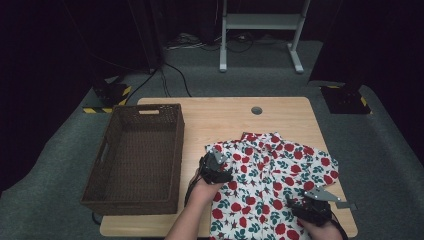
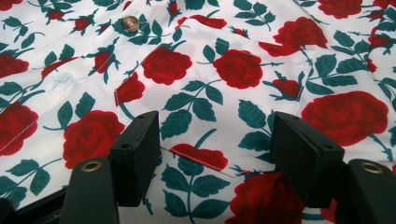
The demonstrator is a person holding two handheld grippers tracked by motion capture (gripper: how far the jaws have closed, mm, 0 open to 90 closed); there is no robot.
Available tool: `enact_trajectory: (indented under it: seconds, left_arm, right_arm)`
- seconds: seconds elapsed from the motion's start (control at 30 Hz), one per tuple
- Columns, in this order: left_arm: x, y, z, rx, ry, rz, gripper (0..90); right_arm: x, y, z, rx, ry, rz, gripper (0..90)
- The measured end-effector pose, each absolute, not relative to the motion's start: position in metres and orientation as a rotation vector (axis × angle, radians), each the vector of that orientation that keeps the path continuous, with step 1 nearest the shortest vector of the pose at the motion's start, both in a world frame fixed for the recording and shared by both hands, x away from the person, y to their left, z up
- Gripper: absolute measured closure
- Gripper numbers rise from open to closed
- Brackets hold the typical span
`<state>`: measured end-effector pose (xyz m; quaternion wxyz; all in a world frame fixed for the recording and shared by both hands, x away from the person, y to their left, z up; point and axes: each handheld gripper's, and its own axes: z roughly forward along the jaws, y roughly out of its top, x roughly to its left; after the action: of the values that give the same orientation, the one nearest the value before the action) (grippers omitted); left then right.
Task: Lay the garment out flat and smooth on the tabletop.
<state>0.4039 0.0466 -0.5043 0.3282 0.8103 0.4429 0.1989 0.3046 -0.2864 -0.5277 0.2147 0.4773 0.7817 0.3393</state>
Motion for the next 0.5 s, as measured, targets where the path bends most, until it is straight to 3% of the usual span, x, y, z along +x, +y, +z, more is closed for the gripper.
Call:
enact_trajectory:
  seconds: [0.17,0.5]
  left_arm:
    - [0.411,0.041,-0.508,2.182,1.191,0.545,50.0]
    - [0.410,0.049,-0.512,2.174,1.243,0.558,79.6]
  right_arm:
    - [0.305,-0.286,-0.528,1.324,2.168,0.940,33.5]
    - [0.305,-0.286,-0.528,1.326,2.165,0.940,33.8]
